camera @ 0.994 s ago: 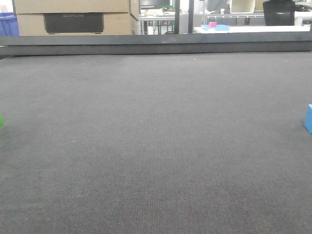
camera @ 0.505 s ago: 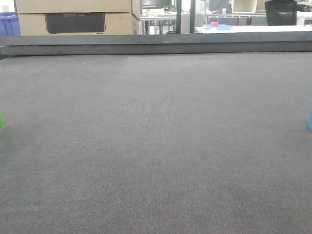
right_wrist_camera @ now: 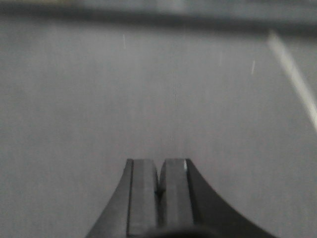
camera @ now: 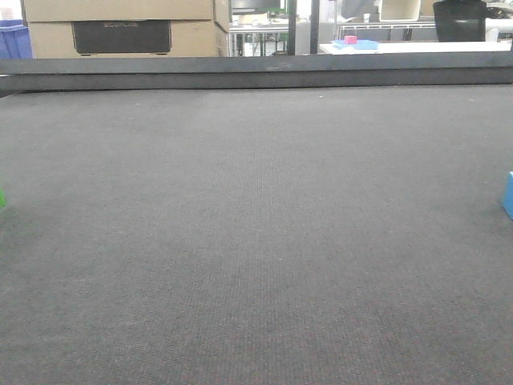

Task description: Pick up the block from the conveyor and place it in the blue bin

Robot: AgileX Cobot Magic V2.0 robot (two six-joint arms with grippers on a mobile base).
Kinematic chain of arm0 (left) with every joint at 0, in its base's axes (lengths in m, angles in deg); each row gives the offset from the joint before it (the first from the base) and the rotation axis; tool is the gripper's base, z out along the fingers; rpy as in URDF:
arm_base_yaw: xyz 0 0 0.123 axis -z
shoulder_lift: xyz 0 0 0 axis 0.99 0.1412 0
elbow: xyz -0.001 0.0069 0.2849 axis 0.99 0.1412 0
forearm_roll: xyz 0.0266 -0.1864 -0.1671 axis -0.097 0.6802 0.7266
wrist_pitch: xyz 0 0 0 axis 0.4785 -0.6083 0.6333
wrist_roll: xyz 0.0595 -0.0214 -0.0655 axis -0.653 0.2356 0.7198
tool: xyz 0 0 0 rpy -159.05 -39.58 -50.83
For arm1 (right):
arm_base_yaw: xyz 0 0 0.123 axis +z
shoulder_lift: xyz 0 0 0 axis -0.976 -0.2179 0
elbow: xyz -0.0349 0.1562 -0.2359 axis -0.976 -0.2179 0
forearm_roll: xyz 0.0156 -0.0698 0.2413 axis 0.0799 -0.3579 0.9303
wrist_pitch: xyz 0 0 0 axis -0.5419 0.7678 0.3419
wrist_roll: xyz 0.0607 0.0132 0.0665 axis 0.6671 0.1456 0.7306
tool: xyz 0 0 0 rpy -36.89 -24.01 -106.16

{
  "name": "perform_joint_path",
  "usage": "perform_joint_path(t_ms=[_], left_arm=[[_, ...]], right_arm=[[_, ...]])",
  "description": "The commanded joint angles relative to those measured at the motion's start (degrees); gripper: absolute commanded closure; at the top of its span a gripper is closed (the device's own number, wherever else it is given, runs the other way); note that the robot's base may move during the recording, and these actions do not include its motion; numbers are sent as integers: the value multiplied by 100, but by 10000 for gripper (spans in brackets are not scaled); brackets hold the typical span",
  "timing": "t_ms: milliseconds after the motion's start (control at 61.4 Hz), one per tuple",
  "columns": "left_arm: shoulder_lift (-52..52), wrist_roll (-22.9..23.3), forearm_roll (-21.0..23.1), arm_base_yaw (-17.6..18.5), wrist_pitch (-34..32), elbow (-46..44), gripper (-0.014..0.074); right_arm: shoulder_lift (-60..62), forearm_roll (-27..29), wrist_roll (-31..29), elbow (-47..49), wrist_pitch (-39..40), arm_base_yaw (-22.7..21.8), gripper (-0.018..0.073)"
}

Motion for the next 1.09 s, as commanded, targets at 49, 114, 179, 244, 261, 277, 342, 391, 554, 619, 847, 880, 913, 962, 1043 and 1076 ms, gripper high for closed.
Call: perform_joint_path(t_ms=[49, 114, 179, 244, 261, 277, 342, 391, 554, 619, 847, 880, 913, 962, 1043, 1076], left_arm=[[910, 32, 10, -23, 424, -413, 707], [1203, 32, 10, -23, 424, -453, 707], [1509, 32, 21, -23, 453, -453, 707], [1772, 32, 21, -23, 480, -453, 707], [1840, 32, 21, -23, 480, -453, 707], [1882, 32, 21, -23, 480, -453, 707], [2026, 32, 92, -23, 480, -453, 707], [2118, 32, 214, -23, 480, -453, 707], [2272, 32, 569, -23, 480, -453, 707], [2271, 32, 619, -23, 480, -453, 707], [2271, 32, 683, -23, 480, -453, 707], [2271, 32, 683, -23, 480, -453, 707], [2271, 32, 683, -23, 480, -453, 707], [2271, 32, 683, -23, 480, -453, 707], [2271, 32, 693, -23, 480, -453, 707], [2271, 32, 693, -23, 480, -453, 707]], right_arm=[[-1124, -13, -10, 692, -1015, -3, 721], [-1582, -13, -10, 938, -1265, -3, 721], [-1980, -9, -10, 1072, -1347, -3, 721], [-2350, 54, -10, 1101, -1399, -3, 721], [-2459, 98, -10, 1101, -1412, -3, 721], [-2533, 98, 8, 1101, -1443, -3, 721], [-2844, 242, 269, 1101, -1600, -3, 721], [-3078, 241, 588, 1101, -1696, -3, 721], [-3759, 241, 1201, 1101, -1706, -3, 713], [-4025, 241, 1224, 1101, -1717, -3, 650], [-4678, 241, 1589, 1101, -1451, -3, 204], [-4757, 241, 1589, 1101, -1351, -3, 173], [-4836, 241, 1589, 1101, -1290, -3, 149], [-5001, 241, 1589, 1101, -1254, -3, 143], [-5202, 256, 1589, 1101, -1254, -3, 147], [-5305, 256, 1589, 1101, -1254, -3, 147]])
